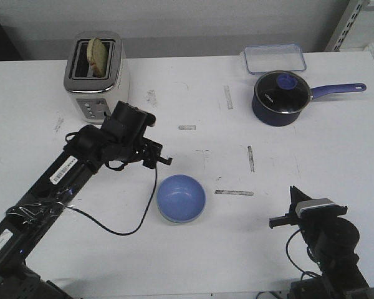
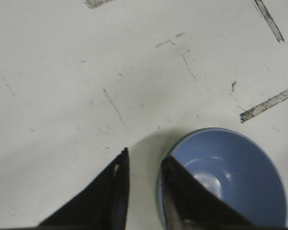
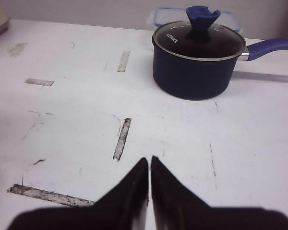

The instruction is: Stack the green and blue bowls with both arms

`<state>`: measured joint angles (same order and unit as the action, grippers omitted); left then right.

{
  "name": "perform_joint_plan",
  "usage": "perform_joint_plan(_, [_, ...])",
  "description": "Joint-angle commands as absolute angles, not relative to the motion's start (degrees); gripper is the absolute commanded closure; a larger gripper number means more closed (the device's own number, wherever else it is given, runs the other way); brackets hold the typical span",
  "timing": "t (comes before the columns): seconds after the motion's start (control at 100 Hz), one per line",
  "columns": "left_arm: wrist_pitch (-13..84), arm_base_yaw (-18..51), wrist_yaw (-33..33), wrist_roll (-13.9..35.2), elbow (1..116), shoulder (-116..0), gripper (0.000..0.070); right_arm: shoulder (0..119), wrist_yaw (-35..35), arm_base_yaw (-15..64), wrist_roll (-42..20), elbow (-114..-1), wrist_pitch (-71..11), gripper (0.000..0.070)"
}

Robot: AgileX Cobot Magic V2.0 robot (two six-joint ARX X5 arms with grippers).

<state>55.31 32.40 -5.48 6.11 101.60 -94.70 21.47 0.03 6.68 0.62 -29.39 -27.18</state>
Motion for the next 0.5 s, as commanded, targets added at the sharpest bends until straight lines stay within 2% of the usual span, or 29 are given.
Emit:
perform_joint_plan(0.0, [57.6,31.75,-2.94,3.01,104.86,-94.98,0.0699,21.85,0.01,6.72,0.93,-29.52,-26.79,0.07])
perform_joint_plan(0.13, [60.47,28.67,4.49,2.61,105.21,-92.86,0.0699,21.85,0.03,6.72,0.95,-29.52,-26.74,0.07])
perform_joint_plan(0.21, [58.85,26.57,7.84,2.52,103.55,-90.04,0.0699,21.85,0.01,6.72,0.95,-29.52,-26.74,0.07])
perform_joint_plan(0.32, [52.47,23.75,7.94,2.37,97.51,-83.61,0.0699,21.85,0.01,6.72,0.95,-29.52,-26.72,0.07])
perform_joint_plan(0.49, [40.45,19.22,7.94,0.36,81.62,-70.43,0.0699,21.85,0.01,6.72,0.93,-29.52,-26.7,0.07])
